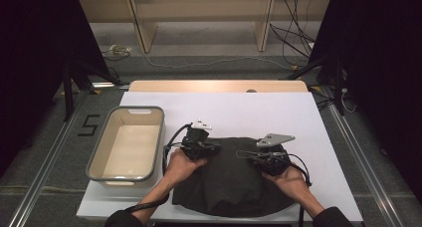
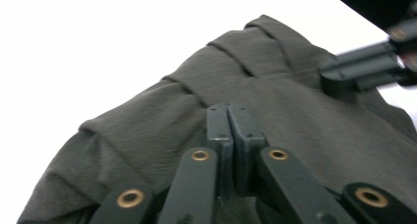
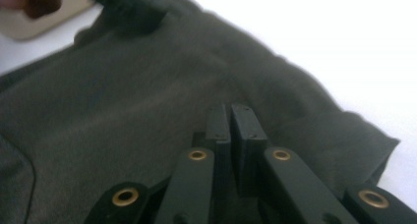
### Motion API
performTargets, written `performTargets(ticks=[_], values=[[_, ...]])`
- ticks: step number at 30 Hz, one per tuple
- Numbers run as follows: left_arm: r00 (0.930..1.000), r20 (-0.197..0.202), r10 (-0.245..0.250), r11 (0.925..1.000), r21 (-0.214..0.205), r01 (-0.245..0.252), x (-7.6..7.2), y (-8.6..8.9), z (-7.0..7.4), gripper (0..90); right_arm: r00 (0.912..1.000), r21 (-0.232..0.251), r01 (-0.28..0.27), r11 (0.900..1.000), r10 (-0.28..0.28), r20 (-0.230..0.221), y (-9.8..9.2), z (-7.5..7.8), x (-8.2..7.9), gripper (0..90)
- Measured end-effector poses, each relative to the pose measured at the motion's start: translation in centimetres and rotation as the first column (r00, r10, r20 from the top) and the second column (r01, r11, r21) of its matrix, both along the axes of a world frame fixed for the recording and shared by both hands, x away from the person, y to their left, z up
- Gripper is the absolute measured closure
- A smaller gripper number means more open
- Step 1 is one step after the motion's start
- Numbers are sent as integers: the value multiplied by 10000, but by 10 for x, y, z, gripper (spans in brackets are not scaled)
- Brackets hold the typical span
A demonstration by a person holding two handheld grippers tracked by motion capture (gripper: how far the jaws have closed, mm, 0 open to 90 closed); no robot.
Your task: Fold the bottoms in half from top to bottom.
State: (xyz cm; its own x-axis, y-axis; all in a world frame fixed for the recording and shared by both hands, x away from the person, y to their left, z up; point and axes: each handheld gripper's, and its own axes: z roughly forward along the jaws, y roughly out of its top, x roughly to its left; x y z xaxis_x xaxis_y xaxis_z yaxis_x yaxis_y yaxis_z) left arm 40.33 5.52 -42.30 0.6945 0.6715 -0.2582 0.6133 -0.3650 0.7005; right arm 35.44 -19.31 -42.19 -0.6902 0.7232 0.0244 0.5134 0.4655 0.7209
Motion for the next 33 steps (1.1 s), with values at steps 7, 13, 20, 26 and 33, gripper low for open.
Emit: performTargets(ticks=[7, 13, 20, 26, 33], values=[[9994, -335, 114, 9999, 97, -111, 4, 3, -22, 891, 10000, 52, -20, 10000, 20, -27, 2, -1, -1, 831], [9992, -395, 8, 9997, -262, -18, 3, 6, -14, 830, 9991, 430, 371, 9984, -380, 184, -6, 6, 1, 552], [9998, 68, 205, 9990, -393, -202, -4, 17, 8, 436, 9879, 884, 1553, 9839, -1542, -193, -26, 12, 9, 341], [9983, -46, 576, 9979, -305, -577, -6, 32, 14, 273, 9768, 1269, 2117, 9691, -2056, -596, -42, 16, 13, 271], [9920, -286, 1226, 9925, 2, -1226, -4, 44, 11, 192, 9735, 1367, 2235, 9651, -2142, -796, -49, 14, 16, 229]])
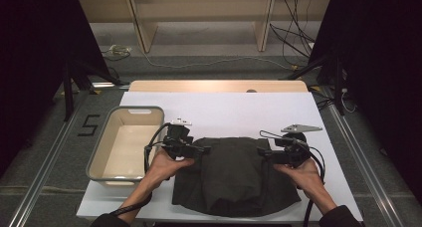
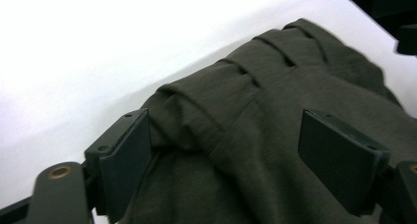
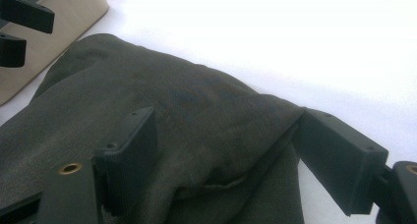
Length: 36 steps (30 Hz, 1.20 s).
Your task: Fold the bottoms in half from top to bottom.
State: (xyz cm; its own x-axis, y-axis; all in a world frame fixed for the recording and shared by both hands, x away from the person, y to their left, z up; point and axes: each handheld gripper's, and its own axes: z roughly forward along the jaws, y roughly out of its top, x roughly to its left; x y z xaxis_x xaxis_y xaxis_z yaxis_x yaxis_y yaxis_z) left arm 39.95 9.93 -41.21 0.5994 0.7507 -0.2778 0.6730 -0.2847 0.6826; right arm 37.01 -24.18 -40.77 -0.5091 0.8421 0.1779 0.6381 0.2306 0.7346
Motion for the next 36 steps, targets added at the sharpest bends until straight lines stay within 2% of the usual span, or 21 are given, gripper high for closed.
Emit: performTargets(ticks=[1, 4, 6, 8, 11, 19, 21, 25, 28, 30, 36], values=[[10000, 4, 62, 9999, 97, -62, 0, 1, -1, 188, 10000, 8, -17, 10000, 17, -14, 0, 0, 0, 225], [9995, -218, 223, 9997, 27, -223, 0, 4, -2, 181, 10000, 46, 0, 10000, 0, -26, -2, 0, 0, 216], [9991, -315, 279, 9995, 186, -274, 0, 4, -3, 173, 10000, 4, 25, 10000, -25, -53, -4, 0, 0, 215], [9978, -398, 536, 9979, 379, -521, 1, 6, -3, 172, 9999, -52, 113, 9999, -113, -82, -6, 0, 0, 215], [9946, -622, 828, 9962, 337, -808, 1, 11, -3, 172, 9998, -111, 101, 9999, -103, -147, -8, -1, -1, 206], [9916, -947, 876, 9956, 427, -838, -3, 15, -9, 157, 9996, -174, 116, 9998, -120, -240, -11, -2, 1, 179], [9905, -1155, 744, 9966, 442, -697, -3, 15, -12, 157, 9993, -253, 98, 9996, -107, -350, -11, -3, 1, 179], [9849, -1544, 789, 9957, 610, -702, -6, 12, -17, 157, 9987, -505, 36, 9987, -62, -512, -10, -6, 1, 179], [9794, -1844, 819, 9960, 503, -738, -7, 11, -20, 158, 9983, -531, 29, 9986, -60, -582, -11, -8, 2, 179], [9812, -1777, 749, 9965, 493, -672, -8, 11, -21, 159, 9981, -511, 37, 9987, -69, -609, -12, -9, 3, 180], [9769, -1970, 826, 9958, 560, -729, -7, 11, -29, 160, 9968, -561, 153, 9983, -196, -780, -15, -10, 3, 186]])
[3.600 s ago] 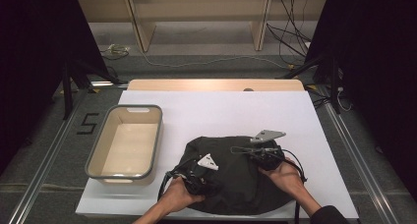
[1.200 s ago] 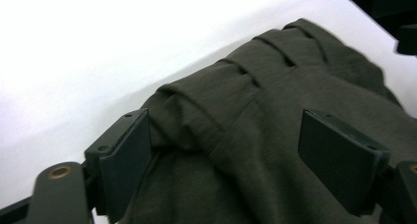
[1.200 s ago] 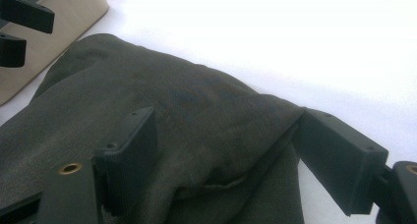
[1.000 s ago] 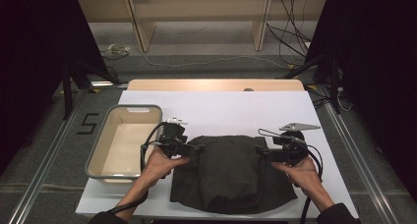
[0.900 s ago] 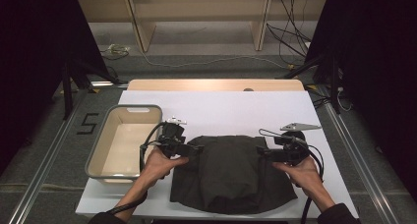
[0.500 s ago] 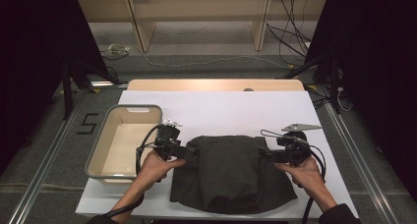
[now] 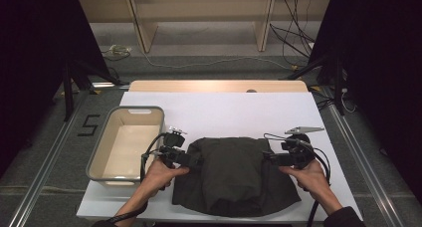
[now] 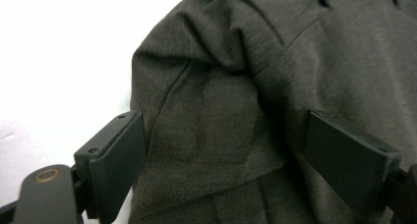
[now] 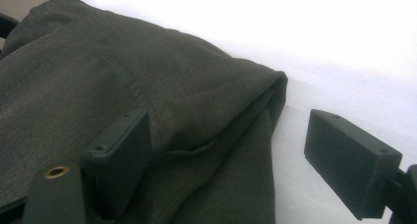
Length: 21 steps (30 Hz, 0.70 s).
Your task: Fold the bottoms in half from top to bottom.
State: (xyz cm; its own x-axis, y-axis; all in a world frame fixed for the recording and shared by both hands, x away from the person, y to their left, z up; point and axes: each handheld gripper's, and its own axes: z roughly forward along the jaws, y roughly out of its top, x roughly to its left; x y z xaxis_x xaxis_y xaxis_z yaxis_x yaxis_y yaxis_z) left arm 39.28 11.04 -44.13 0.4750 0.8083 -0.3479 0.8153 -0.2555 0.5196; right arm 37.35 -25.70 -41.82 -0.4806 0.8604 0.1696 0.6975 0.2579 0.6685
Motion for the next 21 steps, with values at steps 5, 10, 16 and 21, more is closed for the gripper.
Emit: performTargets(ticks=[5, 10, 16, 21], values=[[10000, 77, 58, 10000, -14, -58, -3, 3, 0, 160, 9996, 185, 99, 9998, -94, -271, -2, 0, -1, 186], [9988, 101, 484, 9988, 44, -485, -6, 4, 3, 155, 9995, 307, 92, 9995, -82, -312, -3, 1, -2, 188], [9980, -358, 519, 9986, 77, -516, -11, 3, 0, 155, 9994, 362, 20, 9993, -8, -347, -1, 1, -4, 188], [9961, -687, 545, 9985, 85, -541, -14, -1, -6, 154, 9994, 391, 14, 9992, -1, -342, -3, 1, -5, 188]])
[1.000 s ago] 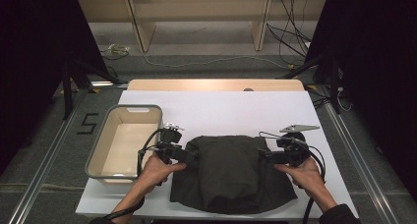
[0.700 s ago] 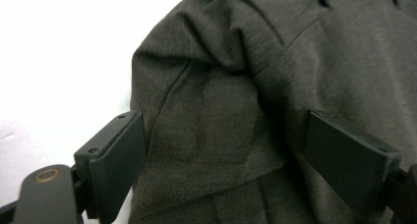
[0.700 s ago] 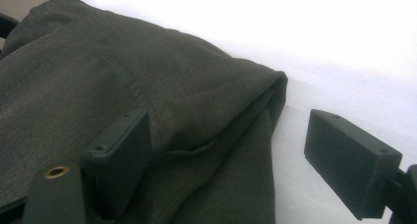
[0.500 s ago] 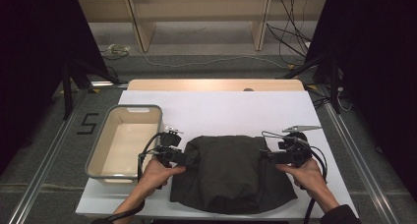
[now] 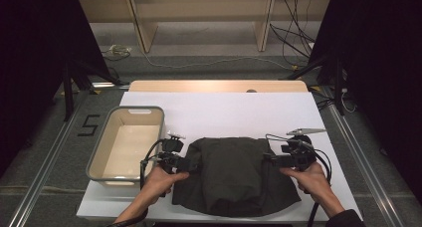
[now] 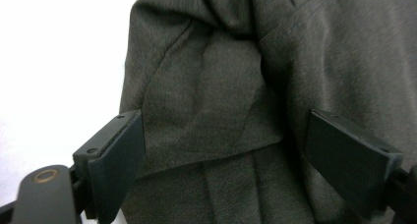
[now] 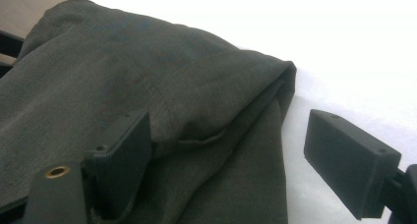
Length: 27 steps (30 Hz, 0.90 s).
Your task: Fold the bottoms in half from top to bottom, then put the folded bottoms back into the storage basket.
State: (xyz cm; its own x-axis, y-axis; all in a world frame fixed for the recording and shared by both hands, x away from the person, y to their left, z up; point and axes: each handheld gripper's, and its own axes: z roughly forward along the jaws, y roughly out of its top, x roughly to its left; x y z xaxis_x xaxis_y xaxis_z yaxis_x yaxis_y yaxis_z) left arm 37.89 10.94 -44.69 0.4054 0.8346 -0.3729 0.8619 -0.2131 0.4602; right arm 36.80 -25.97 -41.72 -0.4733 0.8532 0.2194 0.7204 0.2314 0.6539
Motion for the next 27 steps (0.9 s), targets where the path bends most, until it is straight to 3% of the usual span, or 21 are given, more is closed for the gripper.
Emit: performTargets(ticks=[5, 8, 10, 14, 21, 24, 27], values=[[9997, -211, 106, 9999, 102, -104, 0, 1, -5, 131, 10000, 50, 32, 10000, -32, -12, -3, 0, -4, 189], [9987, -430, 270, 9996, -79, -274, 0, 3, -9, 130, 9999, 108, 72, 9999, -71, -71, -6, 0, -5, 189], [9984, -458, 323, 9993, 195, -314, 1, 3, -12, 128, 9998, 88, 59, 9999, -57, -174, -8, -2, -4, 189], [9961, -810, 346, 9993, 139, -336, 3, 4, -19, 110, 9992, -49, 26, 10000, -28, -388, -7, -6, -3, 182], [9965, -807, 214, 9996, 209, -197, 4, 4, -22, 82, 9972, -97, 237, 9997, -243, -707, -11, -12, -3, 181], [9966, -791, 229, 9984, 524, -188, 4, 3, -23, 68, 9943, -133, 298, 9995, -310, -1018, -12, -17, -2, 177], [9954, -925, 256, 9986, 493, -211, 4, 4, -25, 50, 9909, -188, 317, 9993, -339, -1305, -13, -22, -1, 173]])
